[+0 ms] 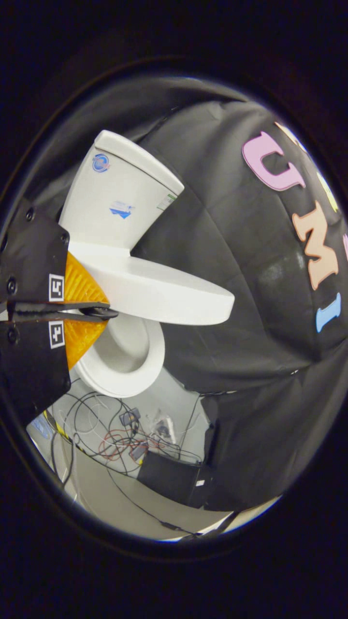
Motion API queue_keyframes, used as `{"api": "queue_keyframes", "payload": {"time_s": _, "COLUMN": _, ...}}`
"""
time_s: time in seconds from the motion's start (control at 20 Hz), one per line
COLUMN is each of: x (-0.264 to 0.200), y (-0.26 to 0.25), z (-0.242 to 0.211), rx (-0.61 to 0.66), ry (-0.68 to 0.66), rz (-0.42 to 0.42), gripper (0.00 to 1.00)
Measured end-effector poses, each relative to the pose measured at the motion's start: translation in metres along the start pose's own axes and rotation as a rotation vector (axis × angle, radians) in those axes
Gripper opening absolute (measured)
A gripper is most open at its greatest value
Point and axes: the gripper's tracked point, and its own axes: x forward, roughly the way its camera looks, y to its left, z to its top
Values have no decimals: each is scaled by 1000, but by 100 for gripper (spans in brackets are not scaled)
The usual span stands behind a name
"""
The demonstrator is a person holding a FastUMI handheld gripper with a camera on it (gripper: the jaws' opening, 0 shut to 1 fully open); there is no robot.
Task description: Open the toilet lid.
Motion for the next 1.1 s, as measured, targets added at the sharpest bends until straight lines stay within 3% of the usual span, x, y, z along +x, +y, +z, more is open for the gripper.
{"api": "queue_keyframes", "payload": {"time_s": 0.7, "x": -15, "y": 57, "z": 16, "rx": -159, "ry": -71, "rz": 11, "gripper": 1}}
{"api": "queue_keyframes", "payload": {"time_s": 1.1, "x": -25, "y": 104, "z": 21, "rx": -226, "ry": -114, "rz": 61, "gripper": 1}}
